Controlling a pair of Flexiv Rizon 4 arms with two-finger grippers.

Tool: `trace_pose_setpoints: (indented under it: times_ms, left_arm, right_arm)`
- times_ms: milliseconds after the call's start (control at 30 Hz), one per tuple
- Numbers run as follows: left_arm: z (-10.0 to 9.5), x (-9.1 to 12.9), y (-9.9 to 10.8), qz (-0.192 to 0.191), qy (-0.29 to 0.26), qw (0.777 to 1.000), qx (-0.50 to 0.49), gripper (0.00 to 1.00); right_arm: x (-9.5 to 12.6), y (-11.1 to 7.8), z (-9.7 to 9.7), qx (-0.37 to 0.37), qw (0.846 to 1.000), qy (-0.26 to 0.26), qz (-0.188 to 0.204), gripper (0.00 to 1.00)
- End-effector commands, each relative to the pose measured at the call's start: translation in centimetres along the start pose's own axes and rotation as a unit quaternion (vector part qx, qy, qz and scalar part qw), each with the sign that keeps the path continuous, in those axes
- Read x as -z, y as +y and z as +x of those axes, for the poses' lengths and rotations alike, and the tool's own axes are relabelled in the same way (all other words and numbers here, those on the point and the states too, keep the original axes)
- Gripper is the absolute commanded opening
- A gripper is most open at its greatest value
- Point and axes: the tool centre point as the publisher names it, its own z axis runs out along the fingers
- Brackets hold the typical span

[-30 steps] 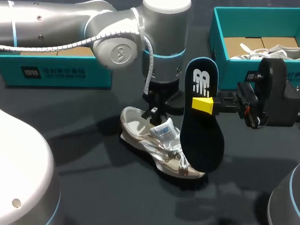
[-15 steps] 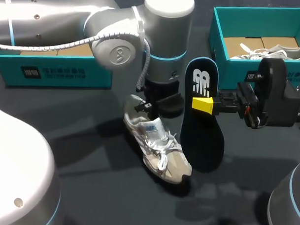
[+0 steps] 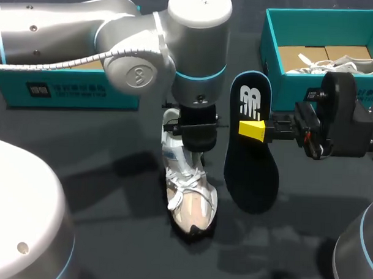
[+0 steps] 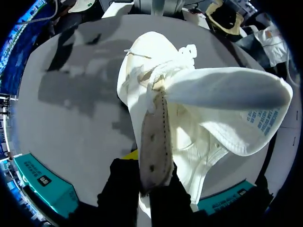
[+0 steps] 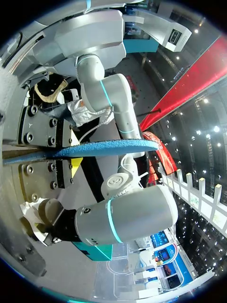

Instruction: Take the shoe out of the shoebox, open the shoe tongue, remove and reinsert the insole, then place the shoe into the shoebox

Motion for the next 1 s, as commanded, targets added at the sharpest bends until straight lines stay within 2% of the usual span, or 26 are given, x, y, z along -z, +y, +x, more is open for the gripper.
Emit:
trace_pose_setpoints:
  times_ms: [33, 633, 1000]
  left_arm:
    - [0.1, -0.1, -0.6, -0.002, -0.002, 1.000, -0.009, 0.00]
    - [-2.0, -2.7, -1.8, -0.004, 0.000, 1.000, -0.026, 0.00]
    - [-3.5, -4.2, -1.7, -0.002, 0.008, 1.000, -0.029, 0.00]
  right_arm:
    - [0.3, -0.4, 1.0, 0.000, 1.000, -0.030, -0.002, 0.00]
    - [0.3, -0.4, 1.0, 0.000, 1.000, -0.030, -0.002, 0.00]
    - [0.3, -0.4, 1.0, 0.000, 1.000, -0.030, -0.002, 0.00]
